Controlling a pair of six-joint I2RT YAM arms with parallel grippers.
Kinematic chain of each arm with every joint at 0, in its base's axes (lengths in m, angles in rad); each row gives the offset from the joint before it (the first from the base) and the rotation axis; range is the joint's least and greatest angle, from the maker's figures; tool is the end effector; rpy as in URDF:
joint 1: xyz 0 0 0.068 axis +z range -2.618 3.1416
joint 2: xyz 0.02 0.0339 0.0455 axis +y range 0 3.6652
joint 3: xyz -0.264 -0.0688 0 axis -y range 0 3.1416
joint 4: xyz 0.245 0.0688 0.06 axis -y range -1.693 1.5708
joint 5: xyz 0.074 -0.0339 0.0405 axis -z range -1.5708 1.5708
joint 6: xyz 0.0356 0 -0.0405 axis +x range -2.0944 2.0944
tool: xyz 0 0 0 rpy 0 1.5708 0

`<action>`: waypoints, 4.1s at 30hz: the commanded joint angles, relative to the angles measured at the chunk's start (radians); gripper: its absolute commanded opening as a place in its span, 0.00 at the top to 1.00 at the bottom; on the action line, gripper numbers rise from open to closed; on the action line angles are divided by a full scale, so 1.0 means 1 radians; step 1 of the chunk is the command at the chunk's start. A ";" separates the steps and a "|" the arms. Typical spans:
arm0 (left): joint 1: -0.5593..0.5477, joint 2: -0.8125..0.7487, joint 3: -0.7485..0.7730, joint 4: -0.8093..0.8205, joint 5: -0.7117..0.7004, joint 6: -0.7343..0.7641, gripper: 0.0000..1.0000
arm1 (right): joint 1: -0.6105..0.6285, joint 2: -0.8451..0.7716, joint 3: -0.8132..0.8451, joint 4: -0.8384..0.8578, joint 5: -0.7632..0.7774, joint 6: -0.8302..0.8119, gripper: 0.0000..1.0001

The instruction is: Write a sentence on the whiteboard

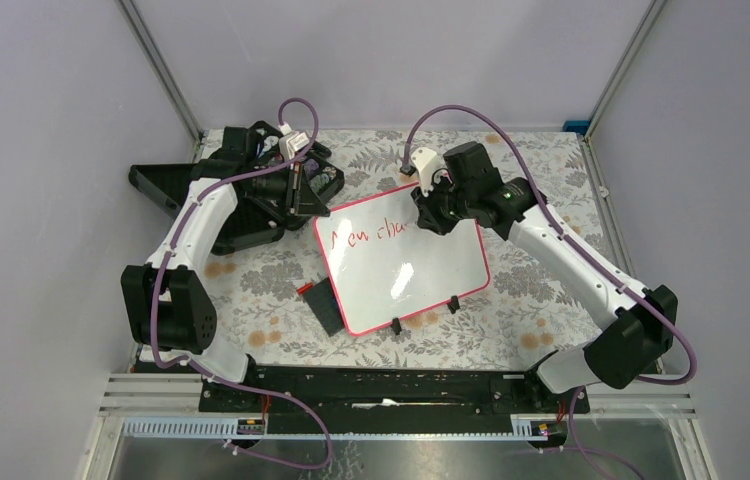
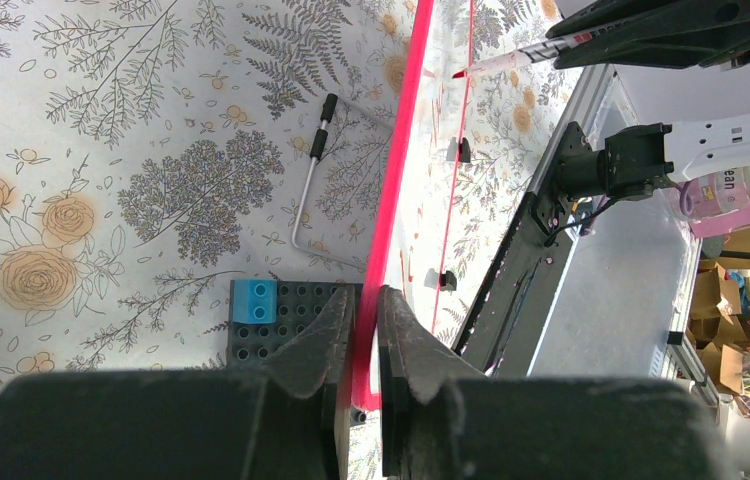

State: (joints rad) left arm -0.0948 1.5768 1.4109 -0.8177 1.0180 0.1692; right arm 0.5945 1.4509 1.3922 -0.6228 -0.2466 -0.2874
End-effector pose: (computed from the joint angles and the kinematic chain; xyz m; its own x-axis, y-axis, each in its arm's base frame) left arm 0.3202 -0.0609 0.3190 -0.7295 0.1582 -0.6654 0.6512 0.4580 -0.6051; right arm 0.2609 0.1869 0.3528 -0.3020 -0.5360 -0.7884 -0.8194 0.5686 -0.0727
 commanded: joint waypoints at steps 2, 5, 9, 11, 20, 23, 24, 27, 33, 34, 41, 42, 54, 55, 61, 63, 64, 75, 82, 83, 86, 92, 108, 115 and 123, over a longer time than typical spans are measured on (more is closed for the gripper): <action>-0.033 0.005 -0.007 -0.012 -0.034 0.016 1.00 | -0.011 -0.009 0.055 0.016 0.024 -0.010 1.00; -0.033 0.004 -0.007 -0.012 -0.034 0.018 1.00 | -0.012 0.003 0.055 0.019 0.027 -0.012 1.00; -0.033 0.005 -0.007 -0.012 -0.035 0.018 1.00 | -0.014 0.013 0.049 0.024 0.028 -0.015 1.00; -0.033 0.003 -0.009 -0.012 -0.035 0.018 1.00 | -0.014 0.017 0.045 0.027 0.031 -0.016 1.00; -0.032 0.007 -0.008 -0.012 -0.033 0.019 1.00 | -0.013 -0.004 0.006 0.029 0.039 -0.019 1.00; -0.033 0.010 -0.004 -0.013 -0.033 0.019 1.00 | -0.013 -0.020 -0.020 0.029 0.023 -0.011 1.00; -0.033 0.010 -0.005 -0.012 -0.031 0.019 1.00 | -0.013 -0.023 -0.028 0.028 0.018 -0.008 1.00; -0.032 0.010 -0.003 -0.013 -0.031 0.018 1.00 | -0.013 -0.032 -0.046 0.029 0.009 -0.004 1.00; -0.034 0.012 -0.003 -0.013 -0.033 0.018 1.00 | -0.013 -0.028 -0.038 0.030 0.018 -0.008 1.00; -0.034 0.011 -0.003 -0.012 -0.033 0.018 1.00 | -0.013 -0.024 -0.031 0.031 0.023 -0.009 1.00; -0.034 0.005 -0.009 -0.012 -0.037 0.019 1.00 | -0.013 -0.001 0.006 0.041 0.041 -0.009 1.00; -0.034 0.004 -0.009 -0.013 -0.038 0.019 1.00 | -0.013 0.002 0.010 0.041 0.043 -0.010 1.00; -0.034 0.008 -0.009 -0.013 -0.036 0.019 1.00 | -0.026 0.022 0.039 0.042 0.059 -0.024 1.00; -0.034 0.007 -0.009 -0.013 -0.036 0.019 1.00 | -0.029 0.023 0.039 0.041 0.061 -0.024 1.00; -0.034 0.007 -0.010 -0.012 -0.037 0.019 1.00 | -0.042 0.018 0.041 0.040 0.064 -0.030 1.00; -0.034 0.008 -0.009 -0.012 -0.037 0.019 1.00 | -0.044 0.015 0.038 0.040 0.065 -0.032 1.00; -0.034 0.009 -0.010 -0.012 -0.037 0.019 1.00 | -0.044 0.013 0.036 0.039 0.065 -0.032 1.00; -0.034 0.012 -0.007 -0.012 -0.038 0.018 1.00 | -0.046 -0.004 0.005 0.038 0.052 -0.032 1.00; -0.034 0.011 -0.008 -0.012 -0.039 0.018 1.00 | -0.046 -0.017 -0.013 0.038 0.035 -0.026 1.00; -0.034 0.010 -0.007 -0.013 -0.038 0.018 1.00 | -0.045 -0.019 -0.016 0.038 0.035 -0.026 1.00; -0.034 0.009 -0.008 -0.012 -0.037 0.018 1.00 | -0.045 -0.025 -0.022 0.031 0.028 -0.025 1.00; -0.036 0.005 -0.011 -0.013 -0.039 0.018 1.00 | -0.045 -0.046 -0.046 0.029 0.005 -0.020 1.00; -0.040 0.004 -0.014 -0.012 -0.040 0.018 1.00 | -0.108 -0.076 0.002 0.021 -0.007 -0.017 1.00; -0.040 0.007 -0.010 -0.012 -0.037 0.016 1.00 | -0.116 -0.063 -0.001 0.032 0.015 -0.024 1.00; -0.040 0.004 -0.011 -0.013 -0.039 0.016 1.00 | -0.115 -0.033 0.016 0.040 -0.016 -0.016 1.00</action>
State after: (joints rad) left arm -0.1028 1.5768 1.4105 -0.8173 1.0092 0.1696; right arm 0.4824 1.4075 1.3602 -0.6079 -0.2470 -0.3031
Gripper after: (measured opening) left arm 0.111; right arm 0.155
